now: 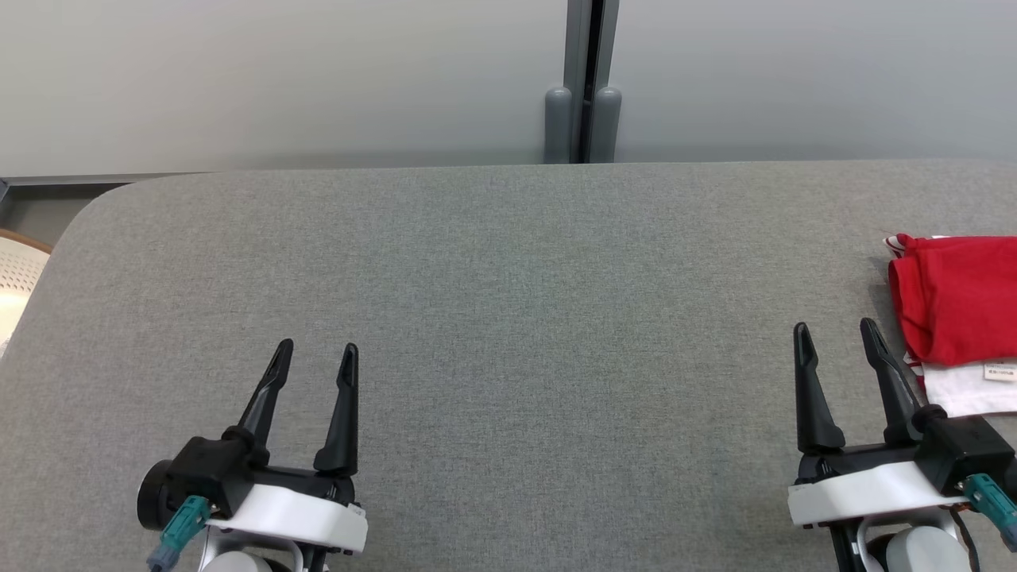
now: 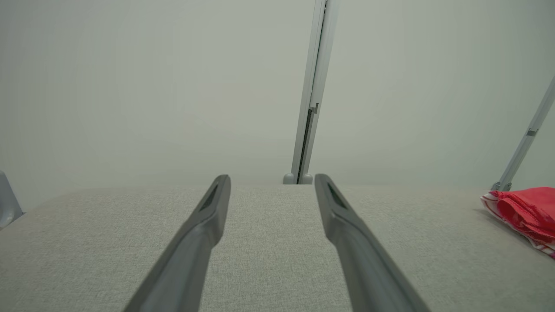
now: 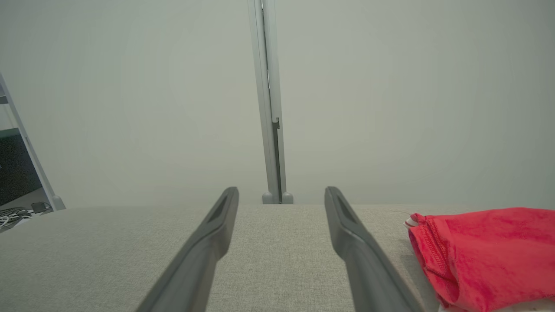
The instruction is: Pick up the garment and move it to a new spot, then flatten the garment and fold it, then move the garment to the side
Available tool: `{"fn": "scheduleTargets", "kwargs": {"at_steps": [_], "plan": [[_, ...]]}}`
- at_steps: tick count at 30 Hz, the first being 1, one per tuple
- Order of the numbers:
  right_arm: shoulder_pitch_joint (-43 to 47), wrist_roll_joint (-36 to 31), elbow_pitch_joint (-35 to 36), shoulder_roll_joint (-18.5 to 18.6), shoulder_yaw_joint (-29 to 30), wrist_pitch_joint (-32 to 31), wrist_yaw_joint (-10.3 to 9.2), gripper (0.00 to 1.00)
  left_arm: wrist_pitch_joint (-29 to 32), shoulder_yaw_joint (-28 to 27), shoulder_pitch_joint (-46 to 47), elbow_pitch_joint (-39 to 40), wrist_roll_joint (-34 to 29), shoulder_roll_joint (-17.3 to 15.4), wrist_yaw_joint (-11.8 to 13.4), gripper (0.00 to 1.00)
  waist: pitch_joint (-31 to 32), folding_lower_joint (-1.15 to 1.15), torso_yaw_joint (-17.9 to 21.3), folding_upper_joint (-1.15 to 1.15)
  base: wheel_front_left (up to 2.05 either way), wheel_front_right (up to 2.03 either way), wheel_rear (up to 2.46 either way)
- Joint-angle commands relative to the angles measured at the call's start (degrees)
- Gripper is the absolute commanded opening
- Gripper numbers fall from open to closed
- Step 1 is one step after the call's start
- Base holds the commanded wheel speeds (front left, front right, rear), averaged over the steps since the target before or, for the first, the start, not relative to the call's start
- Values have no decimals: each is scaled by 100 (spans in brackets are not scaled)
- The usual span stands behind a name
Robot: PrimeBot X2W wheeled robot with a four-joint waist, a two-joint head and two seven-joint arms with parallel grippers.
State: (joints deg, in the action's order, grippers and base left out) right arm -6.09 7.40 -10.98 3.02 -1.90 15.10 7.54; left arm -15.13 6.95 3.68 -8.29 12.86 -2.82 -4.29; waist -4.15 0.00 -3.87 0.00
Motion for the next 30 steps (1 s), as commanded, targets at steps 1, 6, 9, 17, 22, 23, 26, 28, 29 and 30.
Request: {"fn": "scheduleTargets", "kwargs": {"at_steps": [1,6,9,17,22,23,26,28,29,30], "plan": [[43,-7,23,8,17,5,-11,100,3,-37,-36,0,51,-20,34,100,2,0,5,0,0,0,0],[82,94,71,-4,34,5,-11,100,3,-180,-51,11,286,-17,189,100,4,0,12,0,0,0,0],[79,117,101,-7,20,5,-11,100,3,-188,-65,39,222,-18,204,100,6,0,11,0,0,0,0],[67,182,107,-7,-12,5,-11,100,3,-197,-162,37,362,-20,121,100,61,0,9,0,0,0,0],[45,211,120,-6,-23,5,-11,100,3,-255,-199,74,324,-19,80,100,92,0,15,0,0,0,0],[45,207,125,-7,-26,5,-11,100,3,-272,-192,78,351,-19,75,100,97,0,16,0,0,0,0],[49,226,125,-7,-33,5,-12,100,3,-333,-198,70,465,-20,49,100,111,0,21,0,0,0,0],[55,237,125,-7,-38,5,-12,100,3,-360,-198,69,476,-18,37,100,118,0,26,0,0,0,0],[58,242,123,-7,-38,5,-12,100,3,-369,-203,74,481,-19,26,100,122,0,28,0,0,0,0],[59,247,122,-8,-35,5,-12,100,3,-379,-202,97,506,-19,14,100,121,0,30,0,0,0,0]]}}
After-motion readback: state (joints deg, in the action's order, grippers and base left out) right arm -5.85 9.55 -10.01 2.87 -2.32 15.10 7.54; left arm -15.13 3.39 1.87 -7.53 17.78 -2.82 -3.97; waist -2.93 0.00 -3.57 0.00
